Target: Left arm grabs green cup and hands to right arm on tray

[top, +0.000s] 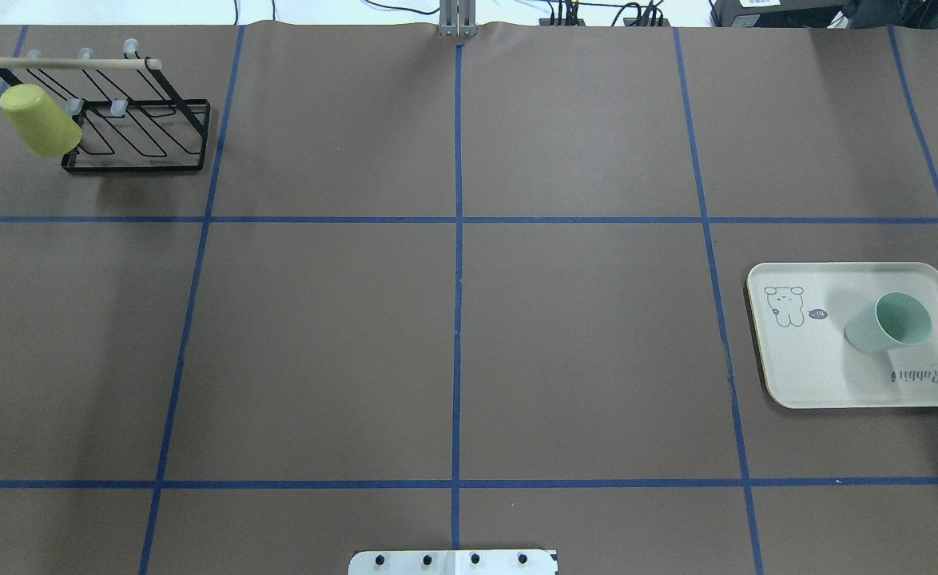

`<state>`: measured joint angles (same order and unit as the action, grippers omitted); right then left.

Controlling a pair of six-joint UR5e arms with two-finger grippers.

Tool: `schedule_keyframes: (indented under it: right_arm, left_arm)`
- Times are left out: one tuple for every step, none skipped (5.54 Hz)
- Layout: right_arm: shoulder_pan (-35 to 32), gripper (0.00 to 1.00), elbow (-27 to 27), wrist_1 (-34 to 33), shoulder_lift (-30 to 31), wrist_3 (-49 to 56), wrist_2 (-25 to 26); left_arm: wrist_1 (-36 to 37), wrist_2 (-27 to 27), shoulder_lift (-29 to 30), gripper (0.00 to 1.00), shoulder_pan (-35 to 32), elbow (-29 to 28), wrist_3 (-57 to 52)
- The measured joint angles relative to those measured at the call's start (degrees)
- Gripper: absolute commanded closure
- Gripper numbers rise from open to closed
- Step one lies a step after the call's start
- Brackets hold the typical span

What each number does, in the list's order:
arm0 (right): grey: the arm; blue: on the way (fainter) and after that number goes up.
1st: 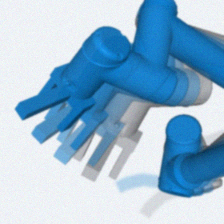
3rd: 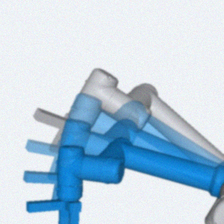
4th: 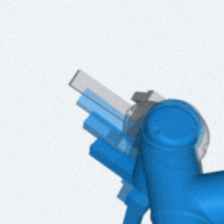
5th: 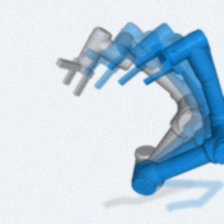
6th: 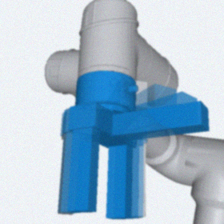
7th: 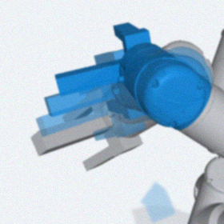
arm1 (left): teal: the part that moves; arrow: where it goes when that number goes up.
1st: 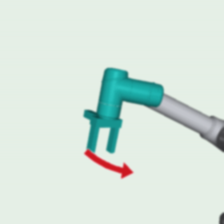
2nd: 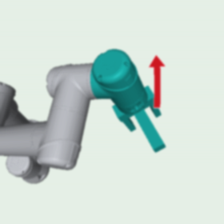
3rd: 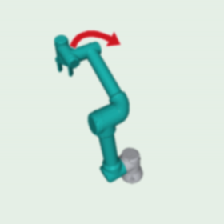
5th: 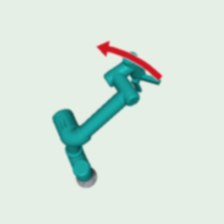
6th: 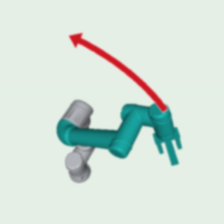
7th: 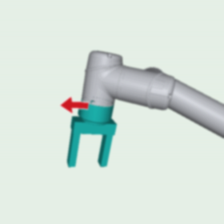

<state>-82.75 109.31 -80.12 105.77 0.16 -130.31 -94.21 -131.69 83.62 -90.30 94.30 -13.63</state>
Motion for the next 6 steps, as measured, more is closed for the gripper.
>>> schedule_keyframes:
  right_arm:
    - [-3.4, 0.01, -1.5, -1.9, 1.2, 6.4, -0.2]
    - [-5.0, 0.01, -3.6, -2.1, 2.4, 9.3, 0.0]
    - [-5.5, 0.01, -5.5, -2.2, 2.9, 9.9, 0.4]
    - [-5.5, 0.01, -6.5, -2.2, 3.0, 9.8, 0.5]
    - [-5.6, 0.01, -6.7, -2.2, 3.0, 9.5, 0.5]
    - [-5.6, 0.0, -6.5, -2.2, 2.7, 8.6, 0.7]
  left_arm:
    - [5.7, -0.1, -0.3, 0.0, -0.8, 2.6, 0.0]
    - [10.0, -0.5, -0.6, 0.0, -1.9, 5.9, -0.1]
    - [11.4, -1.4, -1.0, 0.0, -2.6, 7.6, -0.1]
    - [11.4, -2.1, -1.1, 0.0, -3.2, 8.1, -0.1]
    - [11.4, -2.3, -0.9, 0.0, -3.9, 8.6, -0.1]
    - [11.3, -2.3, -0.7, 0.0, -4.2, 9.5, -0.1]
